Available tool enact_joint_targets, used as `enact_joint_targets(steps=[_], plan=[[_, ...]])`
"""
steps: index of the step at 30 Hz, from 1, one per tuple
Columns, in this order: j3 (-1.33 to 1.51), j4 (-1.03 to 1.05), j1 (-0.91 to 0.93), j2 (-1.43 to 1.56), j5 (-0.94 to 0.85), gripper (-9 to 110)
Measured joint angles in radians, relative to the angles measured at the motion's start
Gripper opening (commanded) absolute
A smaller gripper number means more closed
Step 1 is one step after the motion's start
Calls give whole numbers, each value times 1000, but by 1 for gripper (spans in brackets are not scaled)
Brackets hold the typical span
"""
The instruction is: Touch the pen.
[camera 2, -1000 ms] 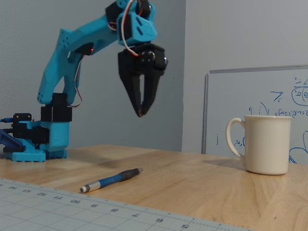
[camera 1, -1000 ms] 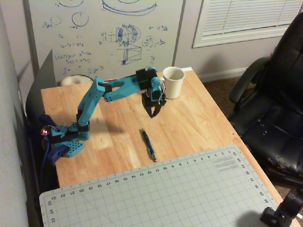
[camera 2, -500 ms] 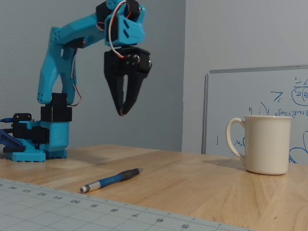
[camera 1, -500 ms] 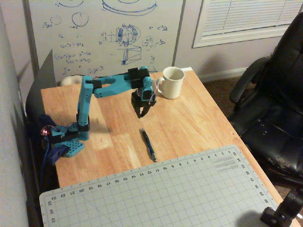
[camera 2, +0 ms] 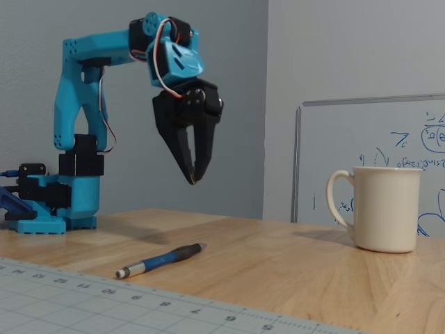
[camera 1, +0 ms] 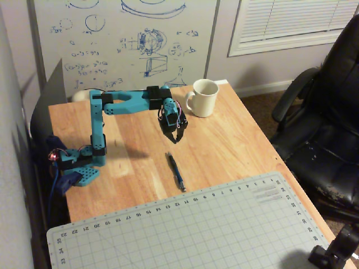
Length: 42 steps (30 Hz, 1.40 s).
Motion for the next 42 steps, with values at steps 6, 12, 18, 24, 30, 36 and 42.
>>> enact_joint_targets(steps=[6, 12, 18, 24, 30, 36, 42], plan=[[67, -57, 0, -20, 0, 1], [89, -150, 0, -86, 0, 1], [89, -222, 0, -161, 0, 1], [89, -238, 0, -184, 0, 1], [89, -238, 0, -184, 0, 1], [89, -238, 0, -213, 0, 1], [91, -238, 0, -244, 0, 1]])
